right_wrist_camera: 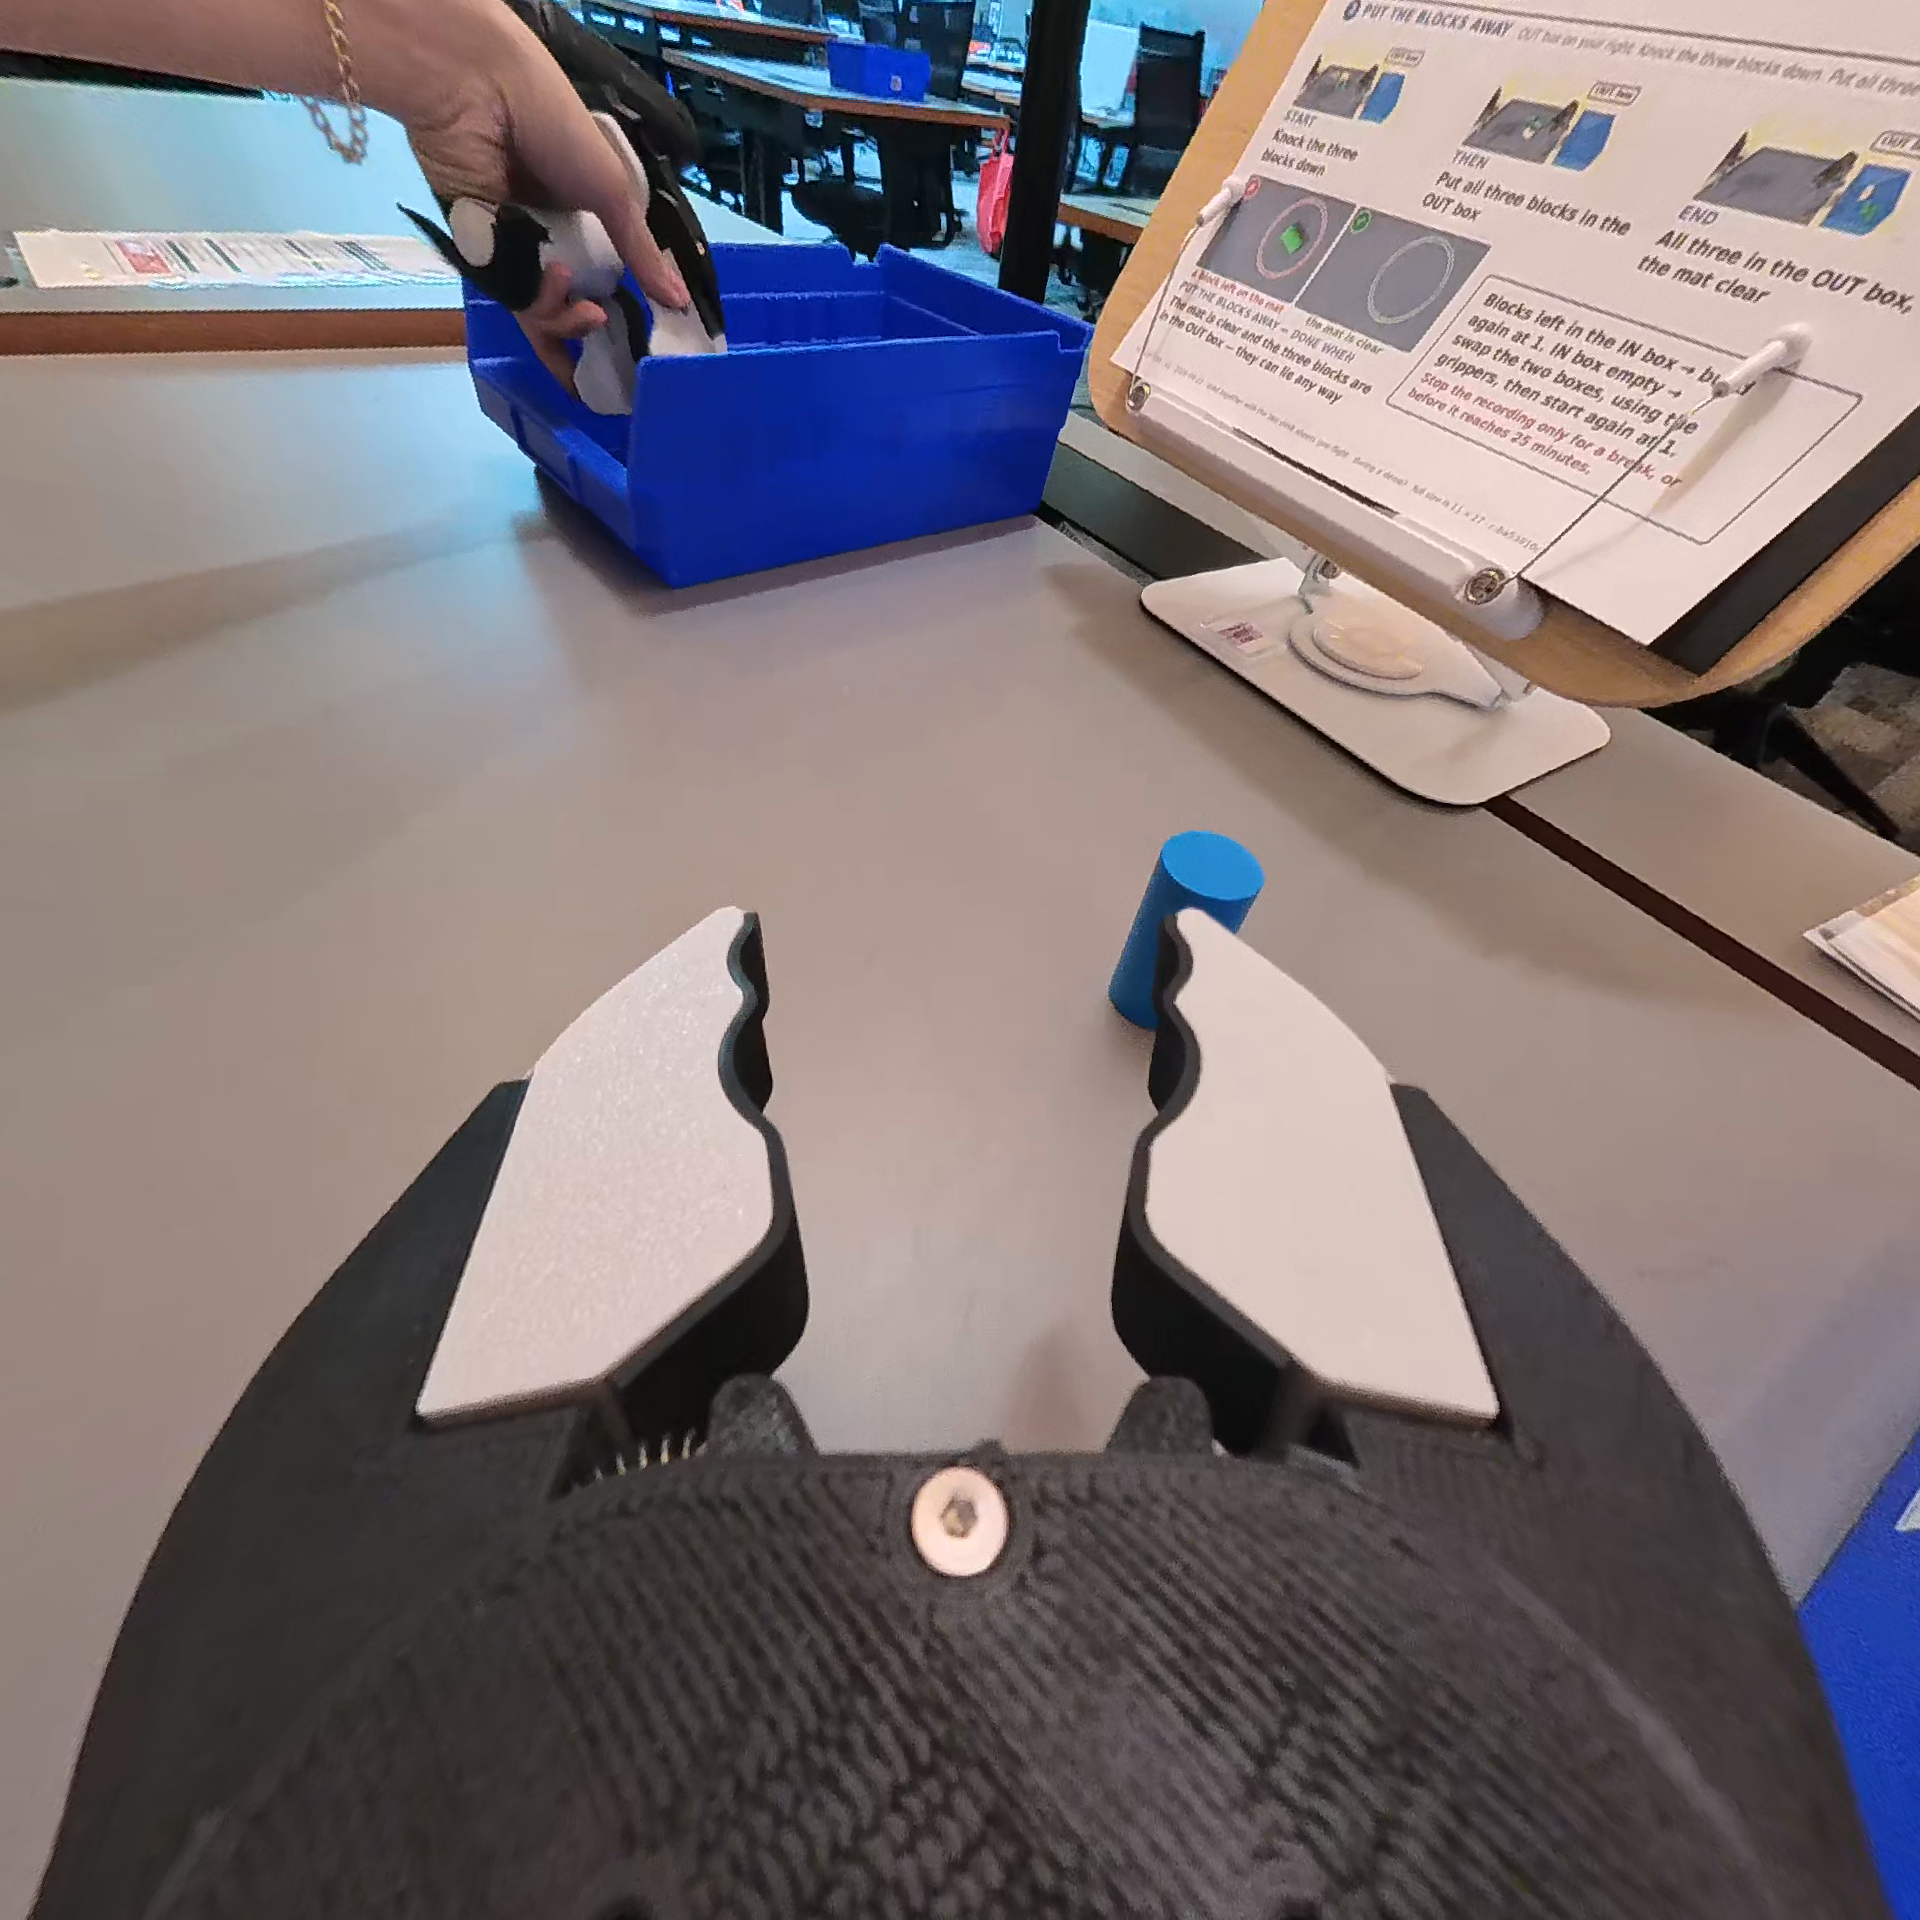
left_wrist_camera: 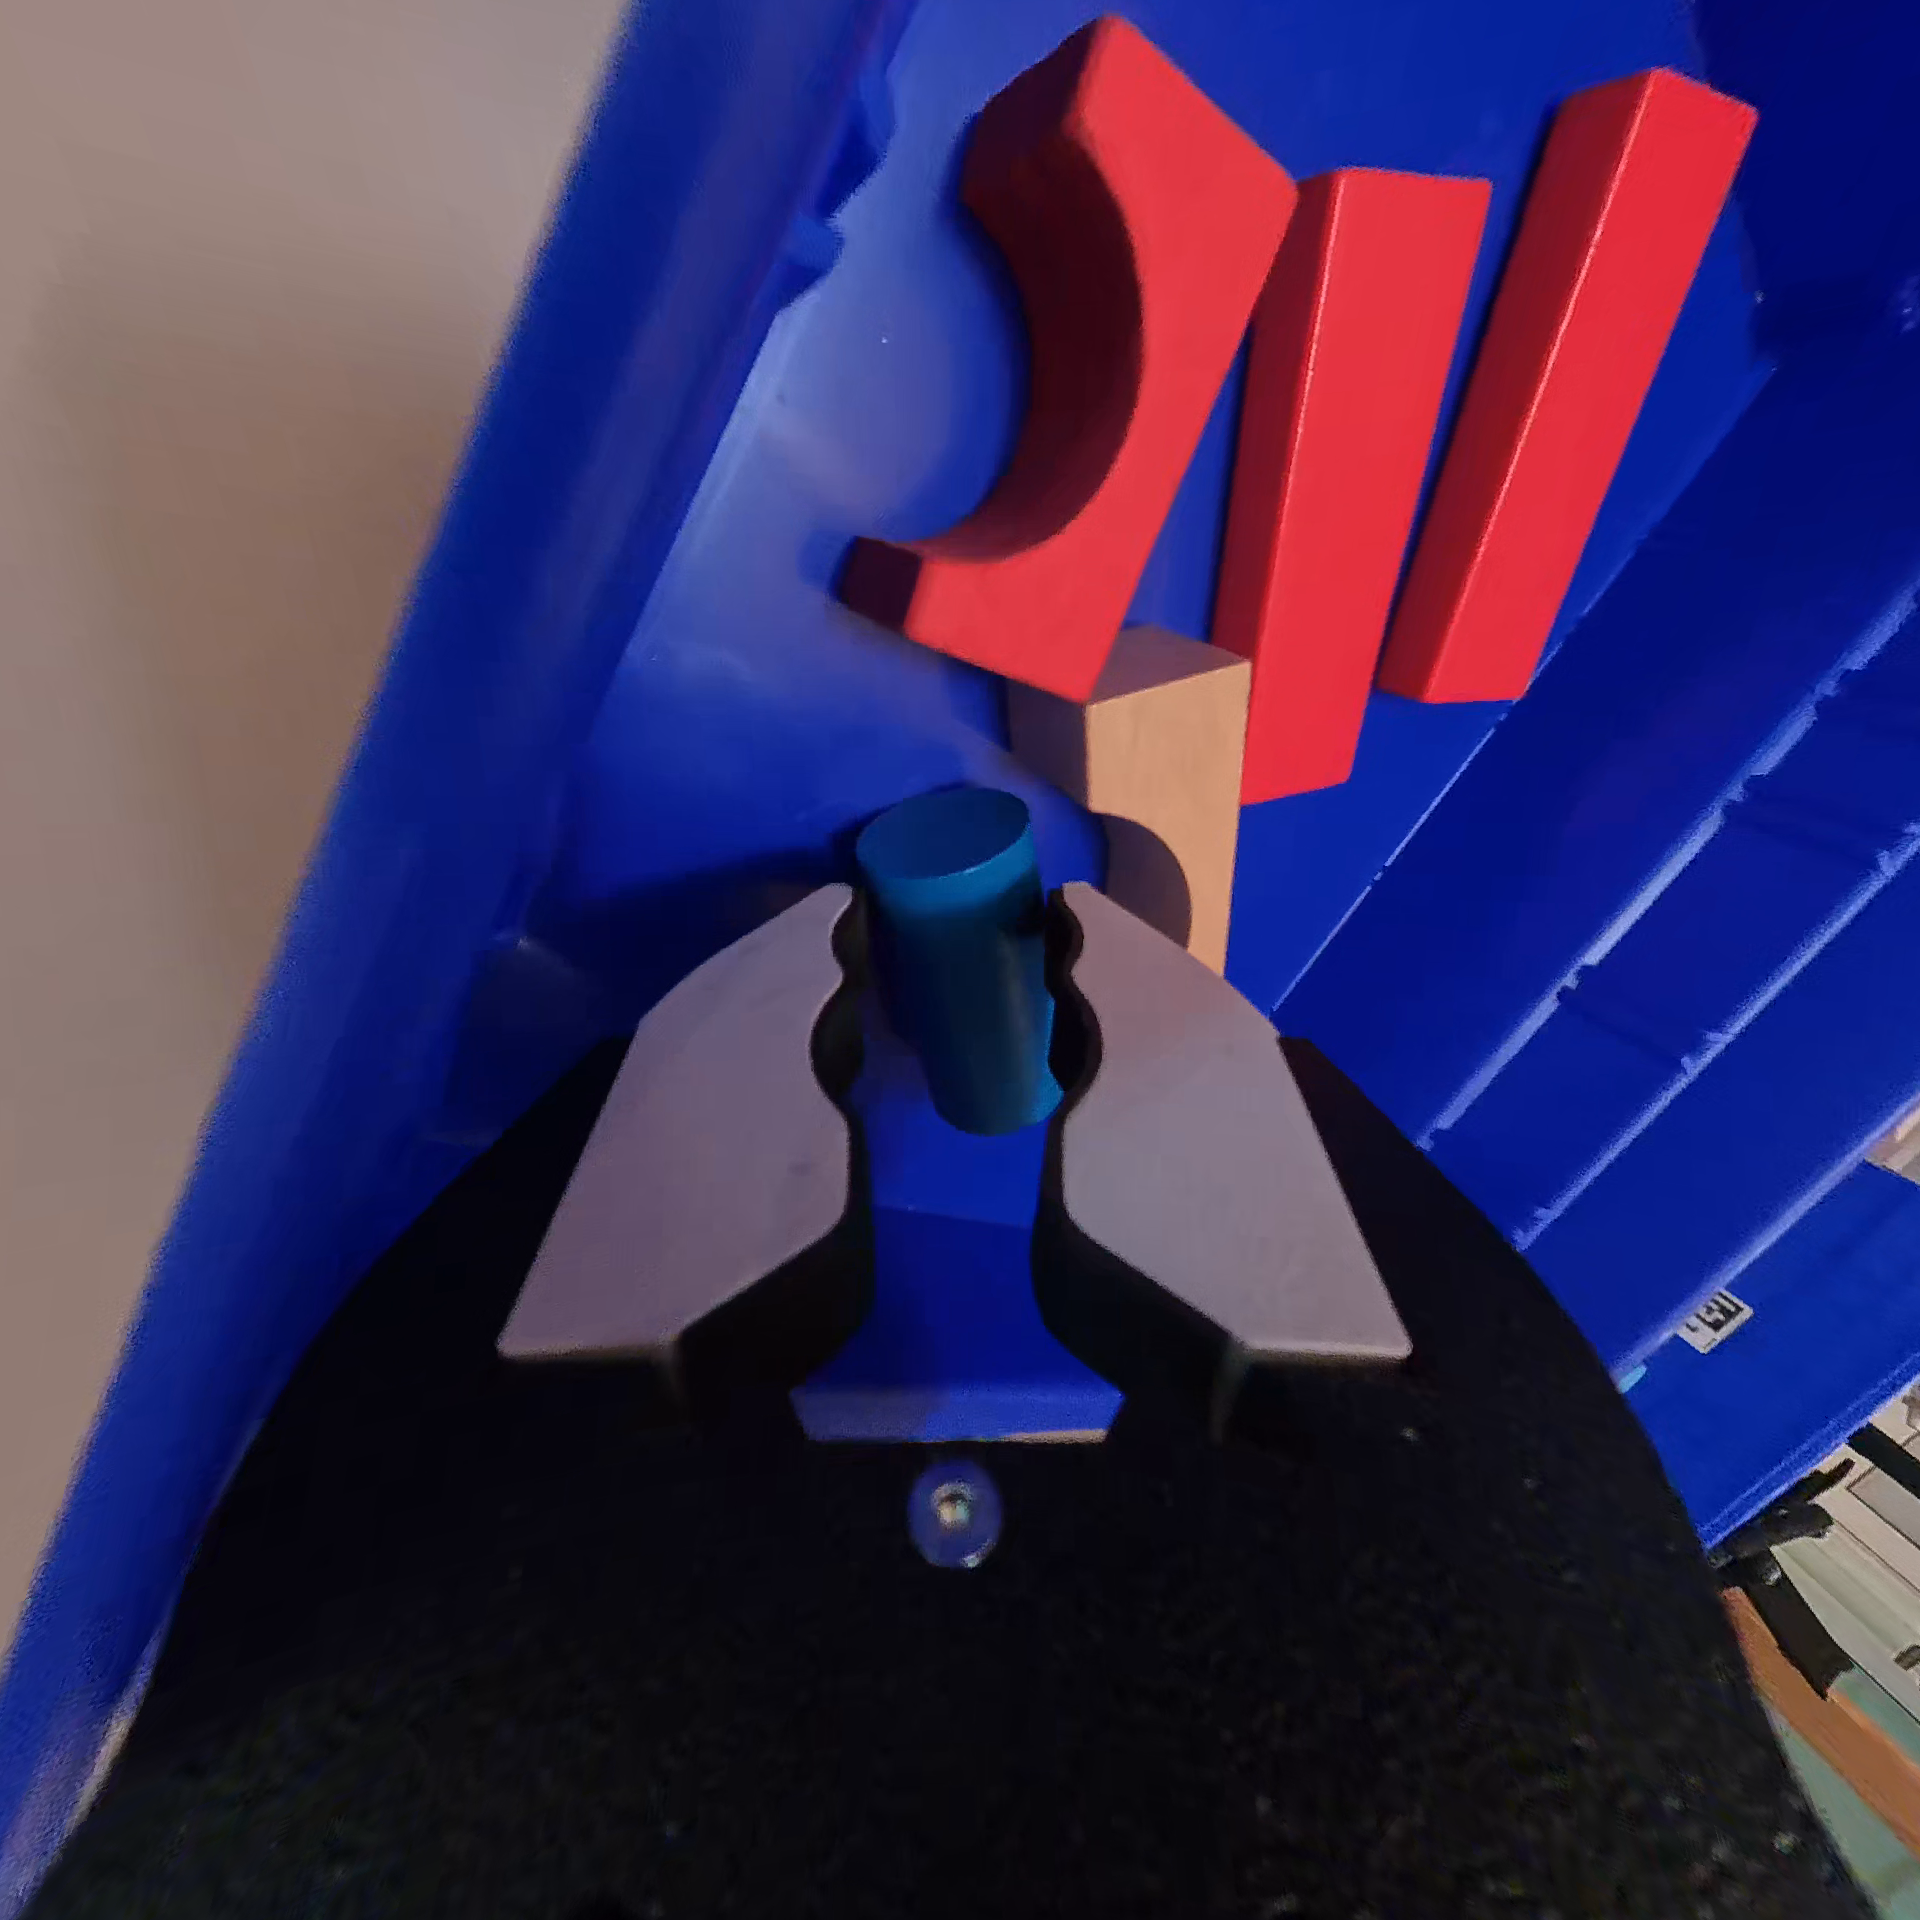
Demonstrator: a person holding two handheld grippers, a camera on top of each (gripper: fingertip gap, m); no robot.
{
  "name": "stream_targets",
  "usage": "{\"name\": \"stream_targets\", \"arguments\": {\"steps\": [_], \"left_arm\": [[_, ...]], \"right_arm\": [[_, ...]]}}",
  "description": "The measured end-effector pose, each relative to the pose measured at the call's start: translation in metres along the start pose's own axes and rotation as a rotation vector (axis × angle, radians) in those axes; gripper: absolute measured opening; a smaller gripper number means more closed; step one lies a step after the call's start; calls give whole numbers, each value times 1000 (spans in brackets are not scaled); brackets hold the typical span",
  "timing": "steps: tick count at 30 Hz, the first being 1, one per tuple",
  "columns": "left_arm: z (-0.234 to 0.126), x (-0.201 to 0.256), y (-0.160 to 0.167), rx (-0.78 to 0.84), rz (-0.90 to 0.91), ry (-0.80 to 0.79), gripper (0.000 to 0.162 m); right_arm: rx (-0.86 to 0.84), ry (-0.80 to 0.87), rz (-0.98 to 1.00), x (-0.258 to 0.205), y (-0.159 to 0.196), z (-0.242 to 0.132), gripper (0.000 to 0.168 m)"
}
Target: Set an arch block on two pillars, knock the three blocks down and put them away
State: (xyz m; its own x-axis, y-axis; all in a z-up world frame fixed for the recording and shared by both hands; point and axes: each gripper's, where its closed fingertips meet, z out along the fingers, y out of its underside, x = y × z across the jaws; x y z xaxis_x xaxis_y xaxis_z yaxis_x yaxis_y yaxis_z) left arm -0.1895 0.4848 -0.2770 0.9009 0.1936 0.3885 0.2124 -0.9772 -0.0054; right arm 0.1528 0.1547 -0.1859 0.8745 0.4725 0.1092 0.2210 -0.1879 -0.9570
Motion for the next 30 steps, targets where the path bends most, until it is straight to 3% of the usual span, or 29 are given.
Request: {"name": "stream_targets", "arguments": {"steps": [7,12,23,30], "left_arm": [[5,0,-2,-10,-17,14,33],[4,0,-3,5,74,21,32],[-56,52,-11,198,541,188,33],[-106,127,23,422,861,502,31]], "right_arm": [[-14,-9,13,-1,7,2,72],[-14,-8,19,-3,7,4,72],[-6,-8,23,-10,-6,10,70],[-19,-22,5,-18,-9,16,70]]}}
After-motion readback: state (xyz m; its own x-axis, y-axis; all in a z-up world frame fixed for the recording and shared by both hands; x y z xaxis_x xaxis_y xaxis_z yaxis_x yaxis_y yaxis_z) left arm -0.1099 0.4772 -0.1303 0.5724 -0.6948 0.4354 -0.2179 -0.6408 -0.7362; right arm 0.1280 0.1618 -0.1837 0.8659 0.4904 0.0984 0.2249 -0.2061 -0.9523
